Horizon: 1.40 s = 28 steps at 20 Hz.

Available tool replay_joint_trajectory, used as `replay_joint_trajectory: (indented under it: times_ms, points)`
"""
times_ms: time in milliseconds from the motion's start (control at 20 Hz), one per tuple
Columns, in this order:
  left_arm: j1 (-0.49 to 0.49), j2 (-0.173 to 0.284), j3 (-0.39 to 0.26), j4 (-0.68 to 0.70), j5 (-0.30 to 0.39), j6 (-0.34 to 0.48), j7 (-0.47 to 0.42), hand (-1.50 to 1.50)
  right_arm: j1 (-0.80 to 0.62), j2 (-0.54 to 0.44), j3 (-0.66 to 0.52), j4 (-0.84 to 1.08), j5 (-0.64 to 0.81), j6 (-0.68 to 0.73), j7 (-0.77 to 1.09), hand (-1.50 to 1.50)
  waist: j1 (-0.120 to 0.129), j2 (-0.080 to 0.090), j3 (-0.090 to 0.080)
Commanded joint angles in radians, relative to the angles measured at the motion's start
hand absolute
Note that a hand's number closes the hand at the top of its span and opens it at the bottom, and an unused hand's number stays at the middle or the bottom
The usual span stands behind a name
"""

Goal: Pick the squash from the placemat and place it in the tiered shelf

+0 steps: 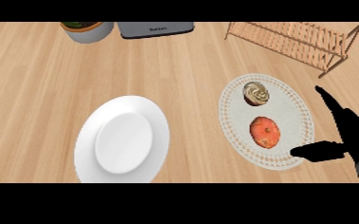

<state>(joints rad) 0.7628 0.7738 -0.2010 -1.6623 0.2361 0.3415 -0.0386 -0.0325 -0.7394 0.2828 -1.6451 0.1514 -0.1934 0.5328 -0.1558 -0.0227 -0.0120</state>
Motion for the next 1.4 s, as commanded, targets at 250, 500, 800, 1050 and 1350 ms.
replay_joint_trajectory:
  times_ms: [250,500,800,1050,1350]
  points:
    - [-0.337,-0.14,-0.032,-0.174,0.044,-0.047,-0.104,0.0,-0.015,0.021,0.046,-0.061,0.049,-0.012,0.155,-1.5,-0.012,0.01,-0.001]
    - [-0.62,-0.243,-0.107,-0.099,0.002,-0.015,-0.003,0.0,-0.042,0.023,0.064,-0.184,0.13,-0.037,0.392,-1.5,0.054,0.025,0.006]
    - [-0.895,-0.372,-0.153,0.153,-0.044,-0.06,0.031,0.0,0.052,0.082,0.112,-0.3,0.264,-0.079,0.558,-1.5,0.12,0.025,0.01]
    - [-0.906,-0.444,-0.148,0.165,-0.099,-0.055,0.04,0.0,0.08,0.114,0.072,-0.325,0.325,-0.005,0.606,-1.5,0.147,0.022,0.012]
    - [-0.86,-0.473,-0.131,0.177,-0.134,-0.089,0.001,0.0,0.037,0.177,0.05,-0.299,0.38,0.068,0.64,-1.5,0.157,0.022,0.012]
